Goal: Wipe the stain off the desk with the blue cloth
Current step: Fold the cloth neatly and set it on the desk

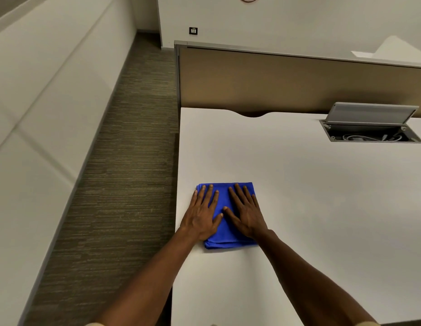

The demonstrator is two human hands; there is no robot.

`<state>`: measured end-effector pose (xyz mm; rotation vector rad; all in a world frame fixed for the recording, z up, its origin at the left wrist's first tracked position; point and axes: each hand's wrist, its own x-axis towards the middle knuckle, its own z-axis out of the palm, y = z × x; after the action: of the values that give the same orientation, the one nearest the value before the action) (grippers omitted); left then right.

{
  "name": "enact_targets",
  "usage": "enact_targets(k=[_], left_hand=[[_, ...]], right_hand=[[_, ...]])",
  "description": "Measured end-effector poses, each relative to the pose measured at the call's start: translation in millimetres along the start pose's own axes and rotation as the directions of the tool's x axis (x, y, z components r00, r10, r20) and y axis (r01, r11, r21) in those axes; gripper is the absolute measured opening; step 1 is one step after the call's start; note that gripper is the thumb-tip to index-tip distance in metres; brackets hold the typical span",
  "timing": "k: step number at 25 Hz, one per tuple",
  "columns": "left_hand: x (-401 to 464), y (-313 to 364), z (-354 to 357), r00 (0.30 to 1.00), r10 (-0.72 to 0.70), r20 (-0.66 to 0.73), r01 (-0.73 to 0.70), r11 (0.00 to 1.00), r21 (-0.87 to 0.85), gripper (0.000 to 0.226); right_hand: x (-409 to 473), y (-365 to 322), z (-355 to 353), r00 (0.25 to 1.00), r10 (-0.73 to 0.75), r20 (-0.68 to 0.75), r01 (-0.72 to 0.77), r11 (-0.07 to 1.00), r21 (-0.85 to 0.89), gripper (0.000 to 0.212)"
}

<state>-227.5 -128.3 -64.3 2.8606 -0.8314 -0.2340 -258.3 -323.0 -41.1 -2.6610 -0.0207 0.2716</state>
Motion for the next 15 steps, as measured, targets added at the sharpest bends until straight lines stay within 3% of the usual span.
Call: enact_targets(k=[2, 5, 7, 10, 15], left_hand=[[-3, -1, -2, 0.997, -0.022, -0.074, 0.015, 0.995, -0.103, 0.08], [-12, -1, -3, 0.919, -0.309, -0.244, 0.228, 0.923, -0.309, 0.075], [-9, -4, -7, 0.843, -0.467, -0.267, 0.35, 0.853, -0.387, 0.062], [3, -7, -15, 0.858, -0.47, -0.207, 0.379, 0.851, -0.363, 0.044], [14, -3, -24, 0.83, -0.549, -0.102, 0.437, 0.753, -0.491, 0.032]], right_hand=[[-6, 3, -2, 0.983, 0.077, -0.164, -0.051, 0.987, 0.153, 0.07], [-20, 9, -2, 0.873, 0.327, -0.361, -0.225, 0.928, 0.295, 0.058], [-21, 12, -3, 0.856, 0.406, -0.319, -0.294, 0.892, 0.345, 0.053], [-14, 7, -10, 0.84, 0.475, -0.262, -0.327, 0.829, 0.454, 0.049], [1, 1, -28, 0.728, 0.68, -0.084, -0.459, 0.575, 0.677, 0.052]])
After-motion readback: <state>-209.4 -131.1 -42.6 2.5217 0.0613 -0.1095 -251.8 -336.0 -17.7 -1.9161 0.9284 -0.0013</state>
